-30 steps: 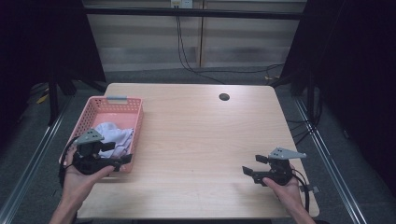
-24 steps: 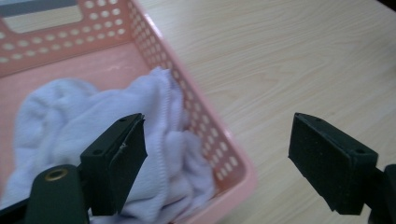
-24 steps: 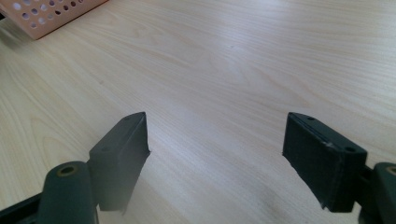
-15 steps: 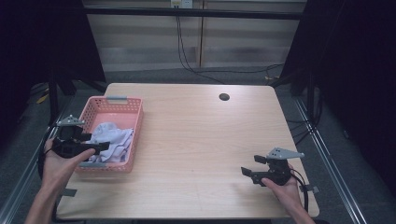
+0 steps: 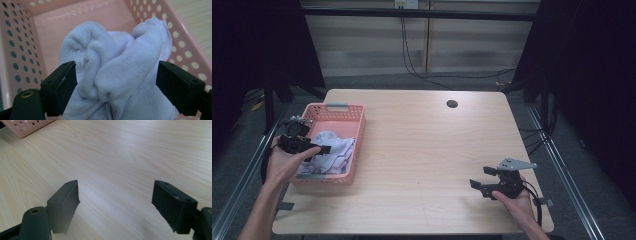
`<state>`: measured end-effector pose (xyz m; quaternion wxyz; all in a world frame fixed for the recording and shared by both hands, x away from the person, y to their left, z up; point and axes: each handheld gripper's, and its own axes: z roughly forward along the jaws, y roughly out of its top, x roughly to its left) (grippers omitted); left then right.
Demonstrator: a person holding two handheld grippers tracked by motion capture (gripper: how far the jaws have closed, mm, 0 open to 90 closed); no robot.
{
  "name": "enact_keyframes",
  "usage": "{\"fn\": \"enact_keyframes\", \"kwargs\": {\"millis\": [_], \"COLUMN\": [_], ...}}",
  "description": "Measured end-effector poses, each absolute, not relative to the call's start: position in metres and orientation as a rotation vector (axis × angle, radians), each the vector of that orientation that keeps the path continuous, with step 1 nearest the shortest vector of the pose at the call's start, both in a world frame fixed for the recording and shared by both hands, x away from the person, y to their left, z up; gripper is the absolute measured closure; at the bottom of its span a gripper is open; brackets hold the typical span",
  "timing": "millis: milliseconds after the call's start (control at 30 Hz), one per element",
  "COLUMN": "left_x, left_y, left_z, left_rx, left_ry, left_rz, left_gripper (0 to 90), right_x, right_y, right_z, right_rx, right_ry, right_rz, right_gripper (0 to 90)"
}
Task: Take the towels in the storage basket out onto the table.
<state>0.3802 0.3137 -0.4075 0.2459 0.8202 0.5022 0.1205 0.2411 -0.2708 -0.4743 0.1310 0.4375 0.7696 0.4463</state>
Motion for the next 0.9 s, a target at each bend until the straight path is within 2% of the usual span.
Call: {"fn": "enact_keyframes", "kwargs": {"millis": [267, 367, 400, 500, 900], "left_x": [0.397, 0.402, 0.404, 0.408, 0.419], "left_y": [0.310, 0.315, 0.316, 0.315, 0.305], "left_z": [-0.427, -0.433, -0.435, -0.442, -0.455], "left_rx": [2.312, 2.307, 2.326, 2.346, 2.423], "left_ry": [1.408, 1.442, 1.457, 1.522, 1.548], "left_rz": [0.222, 0.159, 0.160, 0.159, 0.036], "left_gripper": [14.3, 10.7, 4.6, 0.0, 0.0], "right_x": [0.241, 0.241, 0.241, 0.242, 0.243], "right_y": [-0.271, -0.271, -0.270, -0.270, -0.268], "right_z": [-0.475, -0.475, -0.475, -0.475, -0.477], "right_rx": [1.267, 1.263, 1.259, 1.259, 1.254], "right_ry": [2.246, 2.254, 2.260, 2.261, 2.286], "right_rz": [1.302, 1.304, 1.311, 1.312, 1.312], "right_gripper": [22.0, 22.3, 22.8, 22.8, 23.8]}}
